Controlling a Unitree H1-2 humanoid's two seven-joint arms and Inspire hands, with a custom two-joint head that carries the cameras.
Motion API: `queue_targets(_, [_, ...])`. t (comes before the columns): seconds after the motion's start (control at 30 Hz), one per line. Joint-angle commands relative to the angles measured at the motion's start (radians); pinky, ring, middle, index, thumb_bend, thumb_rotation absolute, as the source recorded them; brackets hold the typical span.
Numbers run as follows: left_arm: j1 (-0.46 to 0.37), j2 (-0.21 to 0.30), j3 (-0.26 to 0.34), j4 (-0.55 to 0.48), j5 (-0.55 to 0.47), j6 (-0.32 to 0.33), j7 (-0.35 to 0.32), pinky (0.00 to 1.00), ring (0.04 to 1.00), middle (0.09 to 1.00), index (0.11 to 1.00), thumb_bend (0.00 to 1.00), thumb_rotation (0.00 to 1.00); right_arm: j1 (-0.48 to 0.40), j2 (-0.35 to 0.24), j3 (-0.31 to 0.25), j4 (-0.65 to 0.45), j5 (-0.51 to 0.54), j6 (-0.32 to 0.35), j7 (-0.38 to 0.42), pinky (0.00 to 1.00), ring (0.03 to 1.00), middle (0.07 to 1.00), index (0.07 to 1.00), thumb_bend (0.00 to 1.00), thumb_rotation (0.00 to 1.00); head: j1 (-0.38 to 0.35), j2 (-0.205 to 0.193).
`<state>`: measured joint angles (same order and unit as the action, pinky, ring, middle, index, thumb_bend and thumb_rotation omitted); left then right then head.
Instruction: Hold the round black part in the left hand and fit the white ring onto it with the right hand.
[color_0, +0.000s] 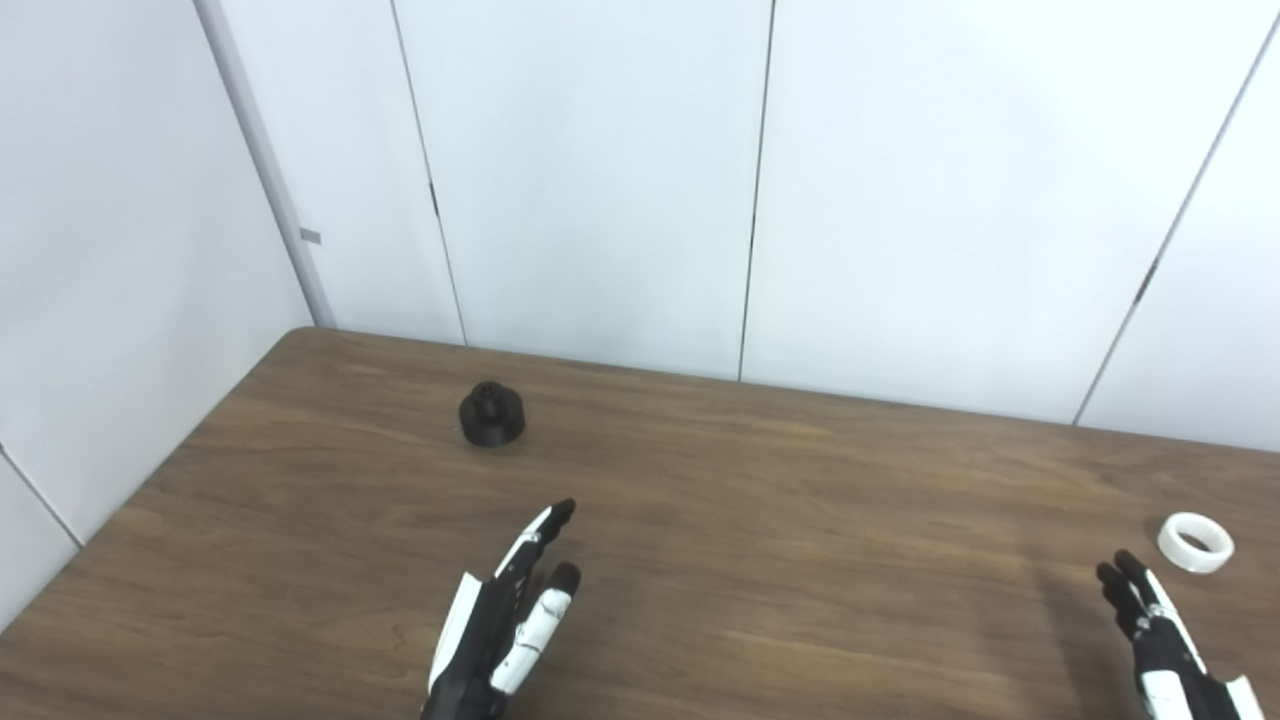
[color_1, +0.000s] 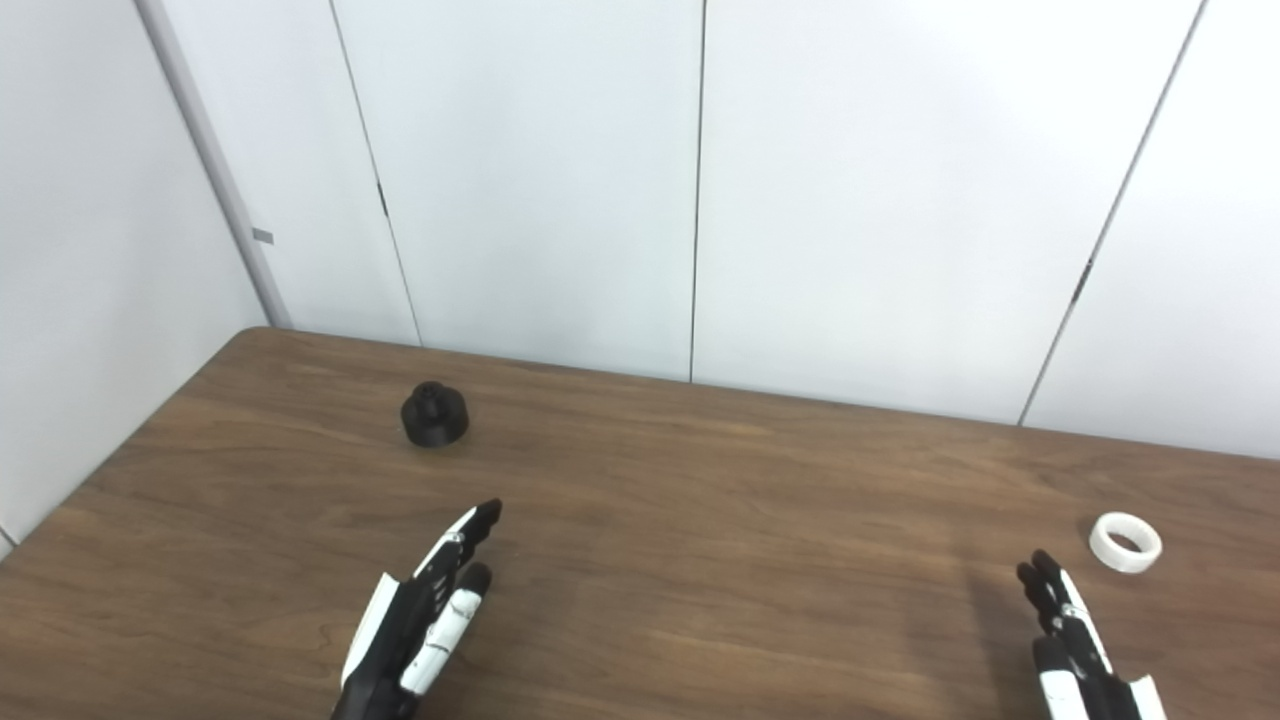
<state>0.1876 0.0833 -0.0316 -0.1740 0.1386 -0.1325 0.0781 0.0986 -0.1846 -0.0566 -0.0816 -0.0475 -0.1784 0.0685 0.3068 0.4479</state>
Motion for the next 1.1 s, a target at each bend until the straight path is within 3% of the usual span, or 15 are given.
queue_targets(0.0, [0.02, -0.057, -0.012, 0.064, 0.009, -0.022, 0.023, 1.0, 0.975, 0.952, 0.932, 0.59, 0.88, 0.044, 0.008, 0.005, 0.079, 0.002, -0.021, -0.004, 1.0, 0.964, 0.944, 0.976, 0.43, 1.0, -0.003, 0.005])
queue_targets(0.23, [0.025, -0.051, -0.015, 0.043, 0.049, -0.003, 0.03, 0.99, 0.971, 0.955, 0.948, 0.58, 0.82, 0.049, 0.013, 0.004, 0.06, -0.009, -0.002, -0.011, 1.0, 0.958, 0.934, 0.964, 0.48, 1.0, -0.011, 0.024])
queue_targets(0.27, [0.028, -0.052, -0.012, 0.032, 0.058, 0.004, 0.035, 0.98, 0.967, 0.953, 0.949, 0.58, 0.78, 0.051, 0.012, 0.003, 0.056, -0.009, -0.001, -0.011, 1.0, 0.957, 0.933, 0.961, 0.48, 1.0, -0.014, 0.03])
queue_targets(0.3, [0.031, -0.054, -0.007, 0.019, 0.069, 0.017, 0.041, 0.97, 0.958, 0.945, 0.946, 0.6, 0.67, 0.053, 0.013, 0.002, 0.052, -0.006, 0.004, -0.01, 1.0, 0.955, 0.927, 0.952, 0.49, 1.0, -0.014, 0.03])
queue_targets(0.37, [0.036, -0.06, -0.001, -0.007, 0.079, 0.035, 0.052, 0.96, 0.954, 0.941, 0.944, 0.61, 0.62, 0.057, 0.014, 0.001, 0.044, -0.003, 0.008, -0.009, 1.0, 0.953, 0.924, 0.948, 0.5, 1.0, -0.014, 0.036])
queue_targets(0.43, [0.038, -0.067, 0.003, -0.031, 0.076, 0.051, 0.062, 0.97, 0.952, 0.931, 0.936, 0.67, 0.48, 0.06, 0.012, 0.0, 0.043, -0.006, 0.003, -0.01, 1.0, 0.952, 0.923, 0.949, 0.5, 1.0, -0.014, 0.038])
queue_targets(0.63, [0.009, -0.056, 0.012, -0.117, 0.103, 0.132, 0.078, 0.97, 0.941, 0.913, 0.913, 0.8, 0.31, 0.067, 0.0, 0.0, 0.041, -0.018, -0.004, -0.009, 1.0, 0.945, 0.931, 0.955, 0.51, 1.0, 0.002, 0.051])
queue_targets(0.77, [-0.031, -0.036, 0.029, -0.176, 0.139, 0.217, 0.084, 0.98, 0.948, 0.917, 0.913, 0.86, 0.3, 0.07, -0.001, -0.002, 0.036, -0.02, 0.01, -0.007, 1.0, 0.944, 0.93, 0.956, 0.5, 1.0, 0.008, 0.051])
queue_targets(0.87, [-0.065, -0.006, 0.039, -0.219, 0.223, 0.296, 0.078, 0.99, 0.965, 0.931, 0.923, 0.89, 0.33, 0.071, -0.003, 0.0, 0.037, -0.017, 0.012, -0.001, 1.0, 0.954, 0.938, 0.968, 0.5, 1.0, 0.006, 0.053])
queue_targets(0.97, [-0.095, 0.029, 0.057, -0.232, 0.302, 0.328, 0.077, 0.94, 0.948, 0.929, 0.914, 0.91, 0.37, 0.069, -0.003, 0.0, 0.04, -0.018, 0.008, -0.003, 1.0, 0.952, 0.937, 0.97, 0.5, 1.0, 0.006, 0.053])
queue_targets(1.07, [-0.128, 0.069, 0.088, -0.231, 0.325, 0.369, 0.053, 0.98, 0.972, 0.953, 0.922, 0.93, 0.37, 0.068, -0.003, -0.001, 0.044, -0.013, 0.003, -0.003, 1.0, 0.951, 0.937, 0.967, 0.5, 1.0, 0.001, 0.055])
